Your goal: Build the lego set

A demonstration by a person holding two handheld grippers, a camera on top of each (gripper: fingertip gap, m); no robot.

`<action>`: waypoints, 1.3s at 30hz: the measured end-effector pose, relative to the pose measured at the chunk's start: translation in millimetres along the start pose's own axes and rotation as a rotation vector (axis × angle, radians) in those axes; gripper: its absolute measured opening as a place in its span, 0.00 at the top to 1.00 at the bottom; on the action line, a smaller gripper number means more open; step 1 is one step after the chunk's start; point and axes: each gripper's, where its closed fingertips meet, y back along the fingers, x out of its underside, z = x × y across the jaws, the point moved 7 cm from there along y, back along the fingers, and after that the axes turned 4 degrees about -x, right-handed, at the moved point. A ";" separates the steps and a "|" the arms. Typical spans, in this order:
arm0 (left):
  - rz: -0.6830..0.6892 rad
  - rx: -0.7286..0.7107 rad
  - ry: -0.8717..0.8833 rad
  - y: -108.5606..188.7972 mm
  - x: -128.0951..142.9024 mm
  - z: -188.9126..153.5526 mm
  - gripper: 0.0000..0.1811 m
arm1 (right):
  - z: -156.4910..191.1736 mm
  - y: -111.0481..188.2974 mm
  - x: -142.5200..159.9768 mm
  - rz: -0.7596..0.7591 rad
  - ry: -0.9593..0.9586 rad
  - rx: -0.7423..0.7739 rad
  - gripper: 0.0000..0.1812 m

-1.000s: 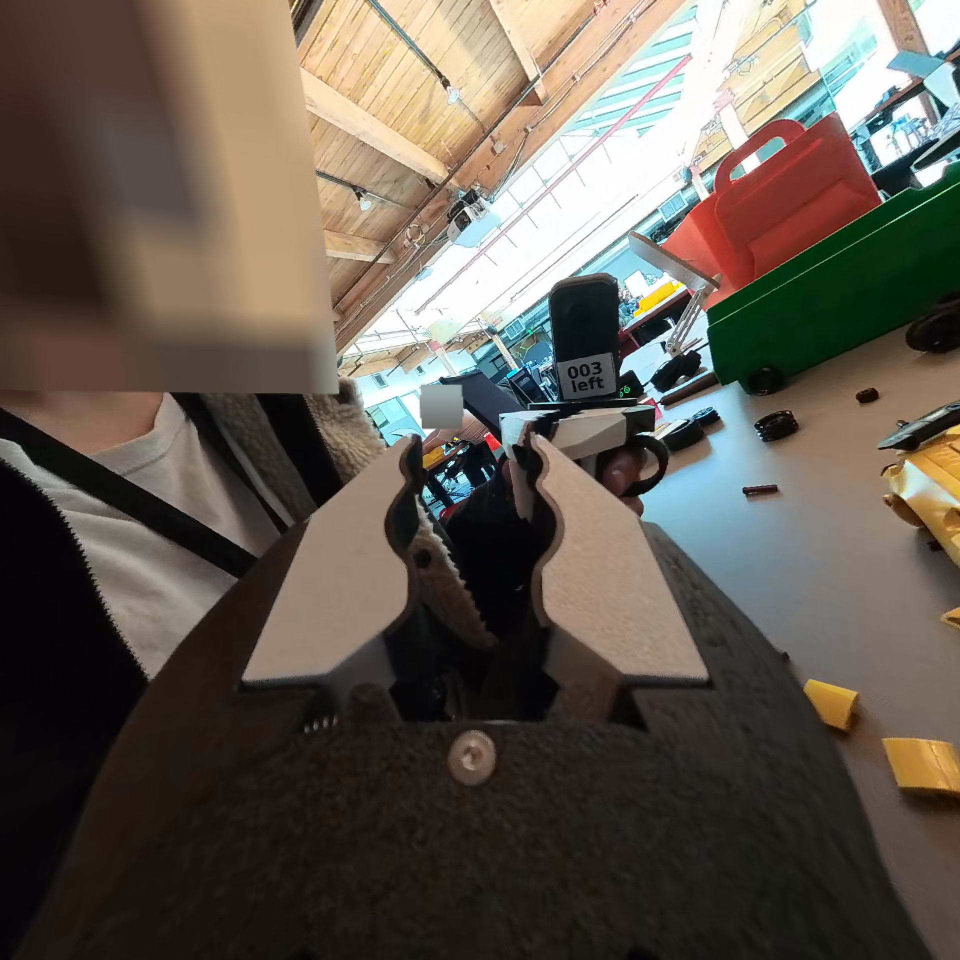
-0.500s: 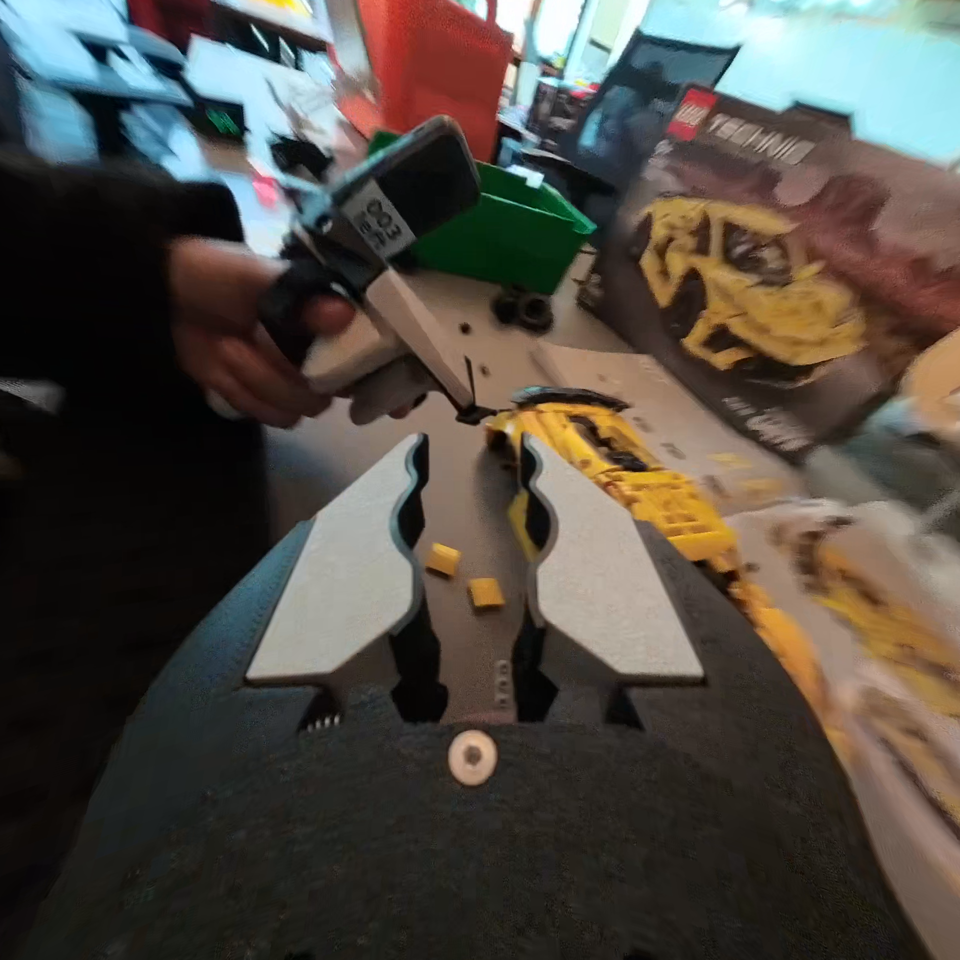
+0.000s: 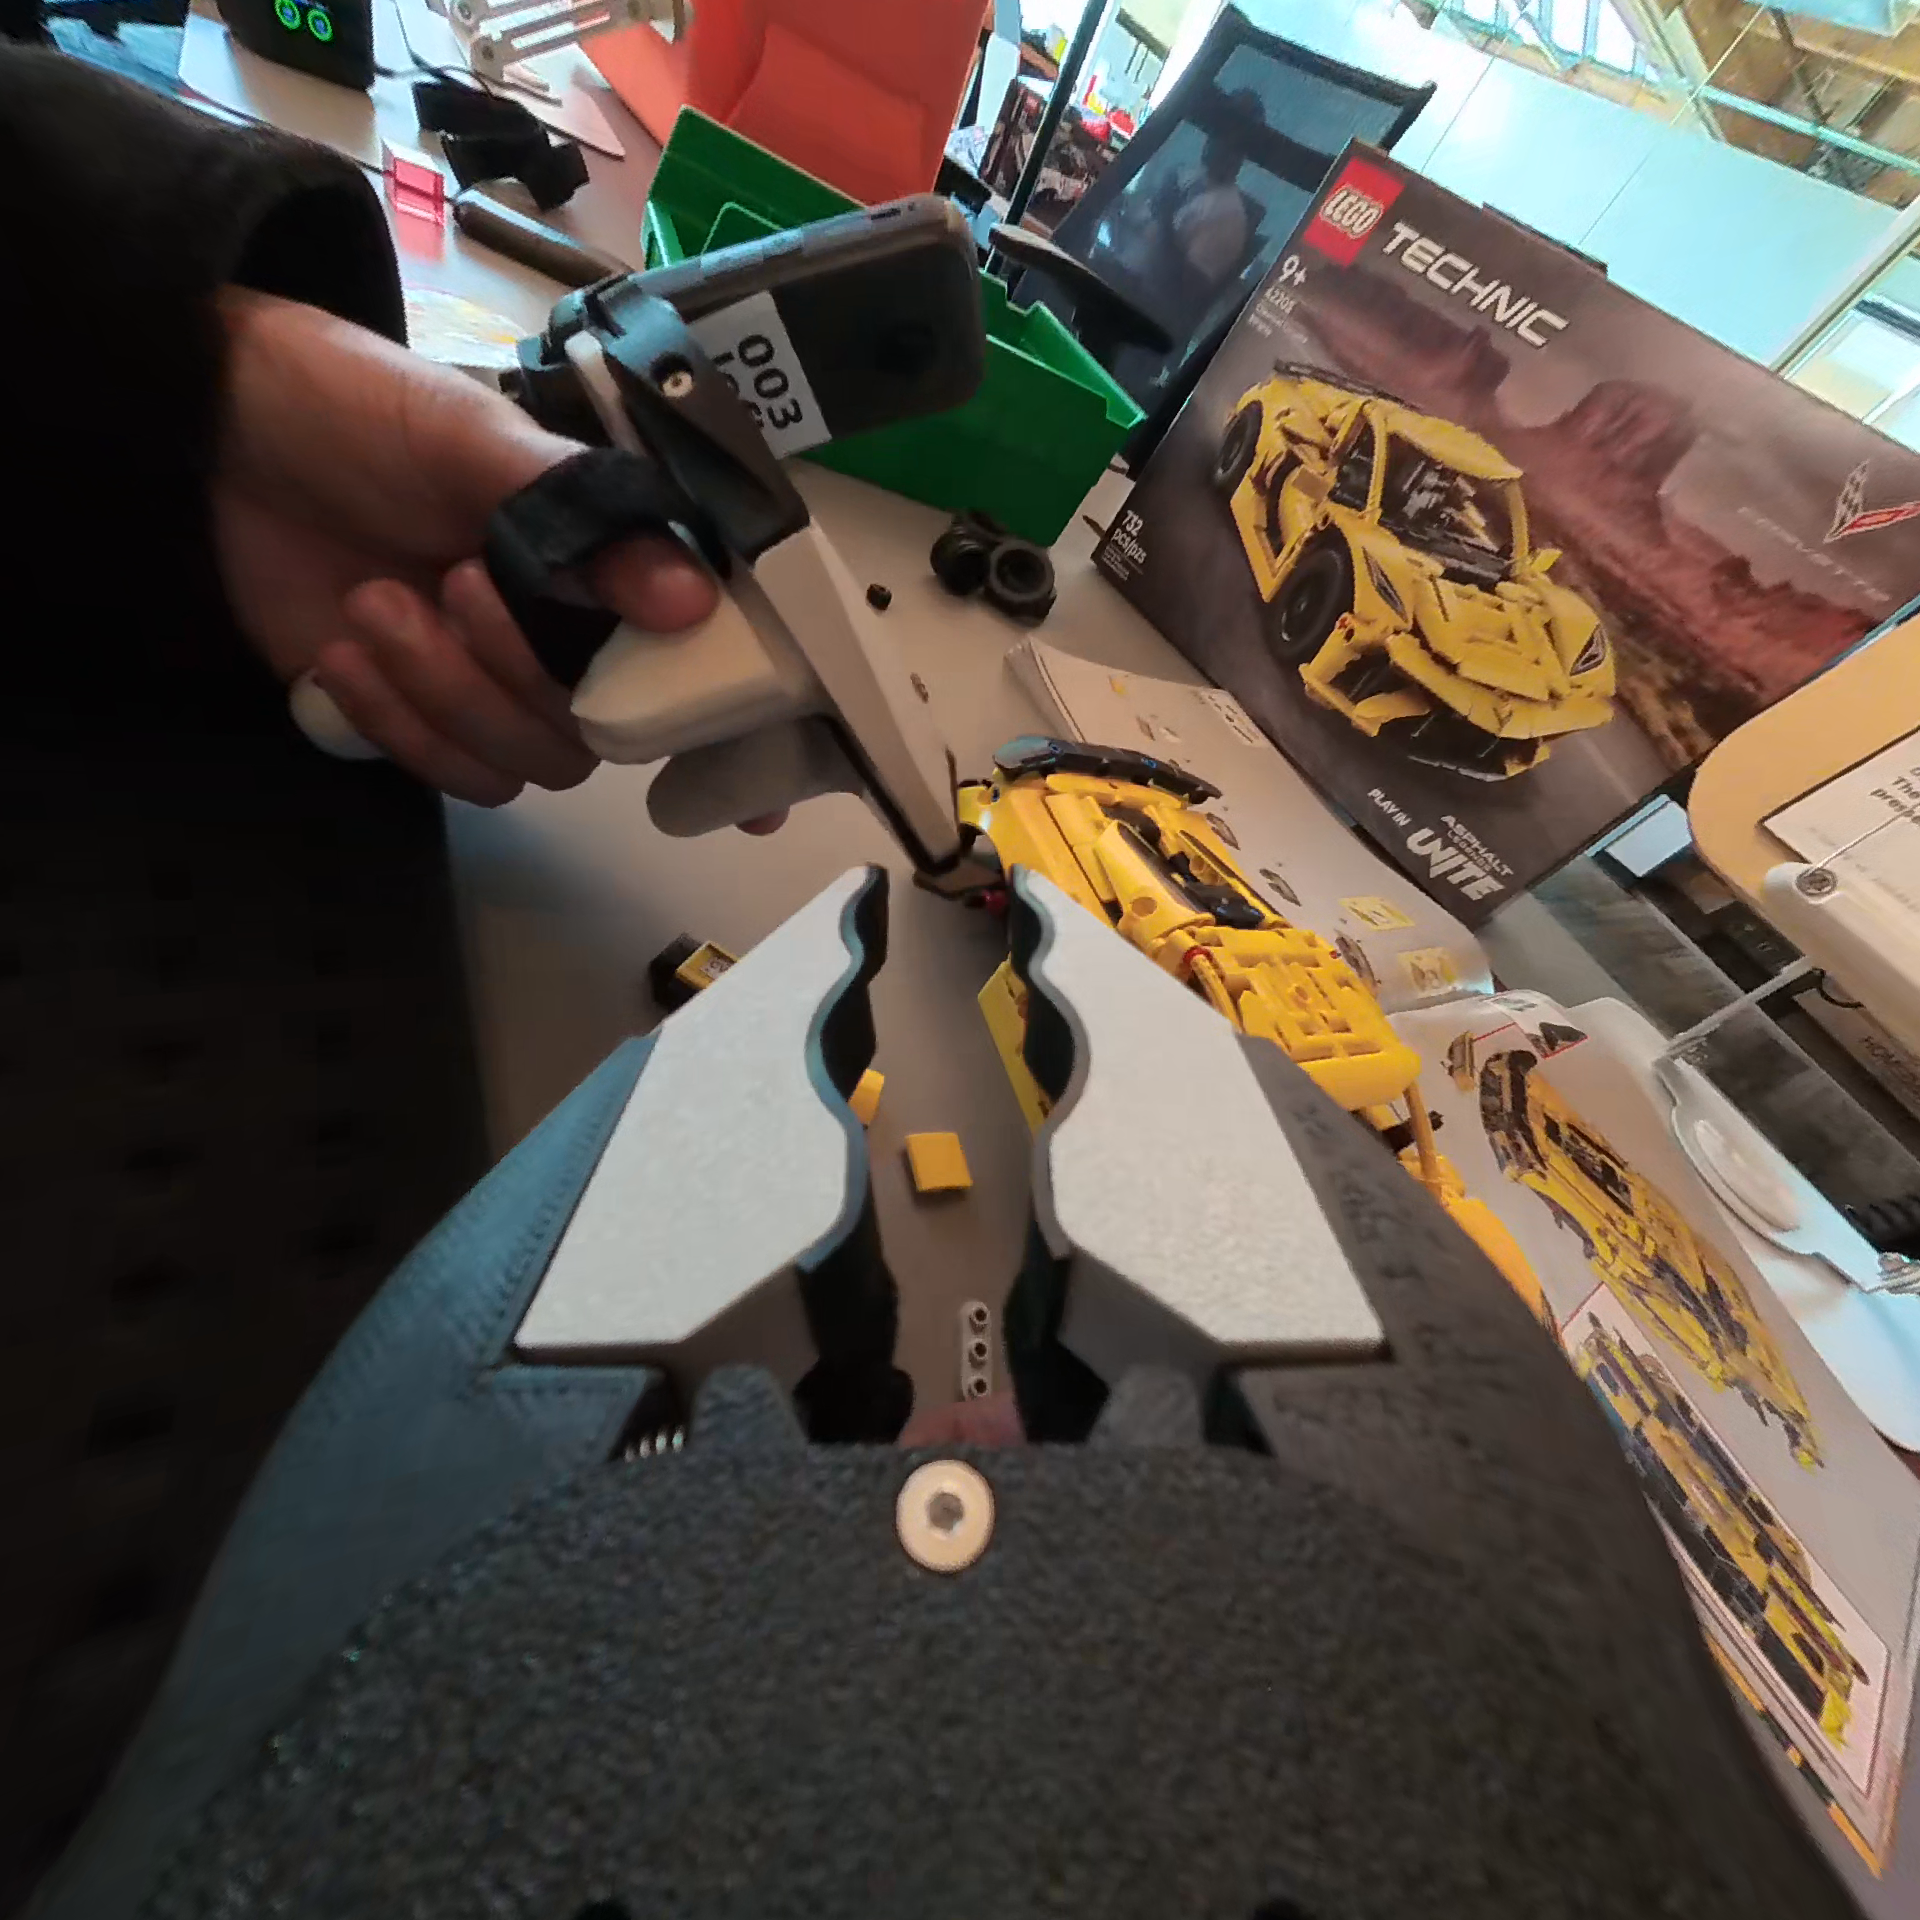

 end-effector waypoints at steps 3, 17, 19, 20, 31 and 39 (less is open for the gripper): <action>0.003 -0.004 -0.010 -0.9 0.6 -1.6 0.99 | -1.1 1.4 -0.6 -0.007 -0.007 0.001 0.91; 0.423 -0.484 -0.439 32.3 22.5 15.9 0.81 | 22.1 -23.3 36.5 0.251 -0.119 -0.290 0.91; 0.492 -0.533 -0.451 28.9 28.2 21.3 0.81 | 26.2 -26.6 38.9 0.282 -0.126 -0.310 0.91; 0.529 -0.559 -0.458 27.5 31.1 24.6 0.81 | 27.2 -27.7 40.1 0.295 -0.132 -0.314 0.91; 0.595 -0.584 -0.494 16.1 33.8 30.8 0.91 | 24.7 -25.8 38.7 0.278 -0.138 -0.296 0.91; 0.375 -0.569 -0.730 11.8 21.1 22.8 0.92 | 14.1 -21.2 32.5 0.217 -0.137 -0.220 0.91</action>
